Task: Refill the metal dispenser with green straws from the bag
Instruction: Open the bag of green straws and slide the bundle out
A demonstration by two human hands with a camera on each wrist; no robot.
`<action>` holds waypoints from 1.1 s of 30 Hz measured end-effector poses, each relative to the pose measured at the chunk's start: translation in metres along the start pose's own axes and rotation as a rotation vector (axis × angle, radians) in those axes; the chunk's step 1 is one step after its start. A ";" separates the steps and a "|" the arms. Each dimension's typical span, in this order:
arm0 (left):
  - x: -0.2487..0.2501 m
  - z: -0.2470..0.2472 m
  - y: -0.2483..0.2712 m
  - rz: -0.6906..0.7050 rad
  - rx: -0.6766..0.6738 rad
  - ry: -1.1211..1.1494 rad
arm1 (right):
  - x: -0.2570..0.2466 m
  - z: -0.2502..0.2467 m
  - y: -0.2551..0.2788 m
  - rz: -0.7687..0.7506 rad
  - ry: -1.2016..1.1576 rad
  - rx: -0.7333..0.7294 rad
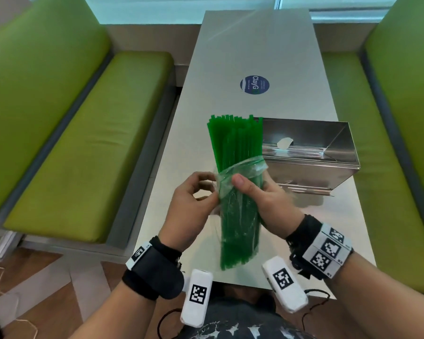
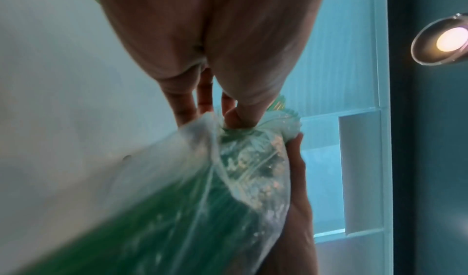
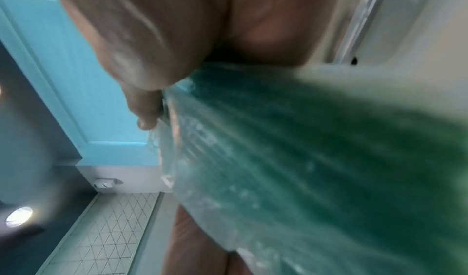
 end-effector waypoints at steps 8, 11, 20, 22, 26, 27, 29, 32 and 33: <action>-0.013 -0.014 -0.005 -0.063 0.094 0.192 | 0.027 0.006 0.002 0.142 0.075 -0.222; -0.018 -0.019 -0.005 -0.020 0.044 0.156 | 0.027 0.000 -0.005 0.089 -0.026 -0.158; -0.037 -0.002 0.019 -0.266 -0.493 0.467 | 0.029 0.009 -0.013 -0.028 -0.158 -0.077; -0.039 -0.003 0.017 -0.257 -0.478 0.456 | 0.028 0.011 -0.012 -0.042 -0.145 -0.058; -0.043 -0.007 0.012 -0.269 -0.422 0.460 | 0.016 0.007 -0.006 -0.177 0.191 0.003; -0.043 -0.010 0.010 -0.264 -0.405 0.462 | 0.012 0.005 -0.004 -0.237 0.354 0.009; -0.043 -0.017 0.004 -0.256 -0.353 0.457 | 0.005 -0.002 -0.001 -0.345 0.700 0.027; -0.033 -0.027 -0.007 -0.207 -0.315 0.394 | -0.003 -0.026 0.011 -0.316 0.846 -0.050; -0.025 -0.030 -0.013 -0.175 -0.297 0.350 | -0.004 -0.035 0.021 -0.294 0.839 -0.111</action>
Point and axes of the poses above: each hand's wrist, its own y-axis away from the middle knuckle, its own z-axis out of the palm, x = y × z, the point moved 4 cm from there along -y, towards the middle knuckle, and after that the axes turned 11 degrees about x, right-handed, at the moved point
